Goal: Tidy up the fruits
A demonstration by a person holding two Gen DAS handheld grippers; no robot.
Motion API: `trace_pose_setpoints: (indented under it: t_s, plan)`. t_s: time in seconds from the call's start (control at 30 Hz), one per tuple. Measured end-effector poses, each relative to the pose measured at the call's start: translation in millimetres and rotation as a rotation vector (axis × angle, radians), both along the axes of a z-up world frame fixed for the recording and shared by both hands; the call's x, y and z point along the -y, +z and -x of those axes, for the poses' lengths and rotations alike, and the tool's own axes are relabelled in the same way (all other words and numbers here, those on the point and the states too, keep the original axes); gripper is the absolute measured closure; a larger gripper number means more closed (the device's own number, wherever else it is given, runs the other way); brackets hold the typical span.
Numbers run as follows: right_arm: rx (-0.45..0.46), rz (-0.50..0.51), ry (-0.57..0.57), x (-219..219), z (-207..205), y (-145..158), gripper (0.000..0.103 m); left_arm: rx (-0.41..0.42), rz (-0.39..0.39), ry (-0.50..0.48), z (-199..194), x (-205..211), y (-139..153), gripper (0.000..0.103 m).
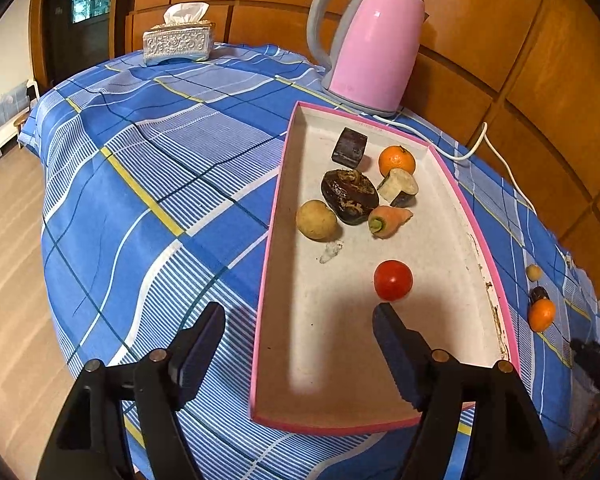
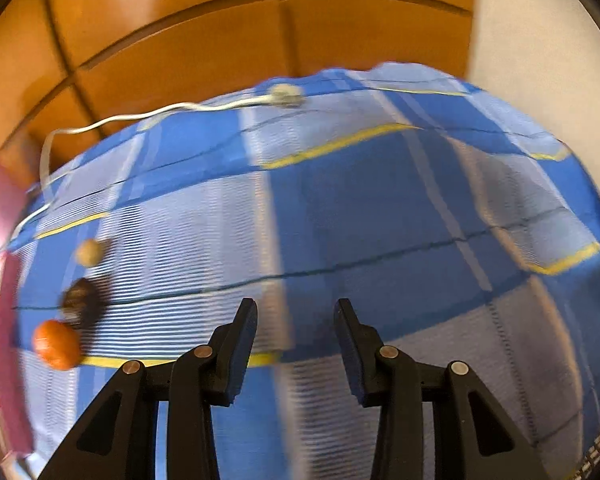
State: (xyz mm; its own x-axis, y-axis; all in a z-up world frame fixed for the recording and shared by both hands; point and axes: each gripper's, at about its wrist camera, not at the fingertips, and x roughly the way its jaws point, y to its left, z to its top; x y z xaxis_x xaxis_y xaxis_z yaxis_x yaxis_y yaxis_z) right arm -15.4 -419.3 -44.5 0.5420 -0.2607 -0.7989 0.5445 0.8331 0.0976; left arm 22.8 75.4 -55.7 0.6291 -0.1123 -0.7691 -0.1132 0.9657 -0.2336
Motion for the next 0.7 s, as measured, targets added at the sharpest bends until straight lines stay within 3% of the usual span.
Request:
trace_pose_setpoints:
  t_s: [0.37, 0.7]
  plan:
    - [0.045, -0.097, 0.293, -57.9, -73.7, 18.0, 0.062, -0.005, -0.004, 0.003, -1.5, -0.8, -0.3, 0.026]
    - [-0.063, -0.046, 0.408, -98.7, -141.1, 5.8, 0.062, -0.015, -0.008, 0.024, -2.3, -7.6, -2.5, 0.024]
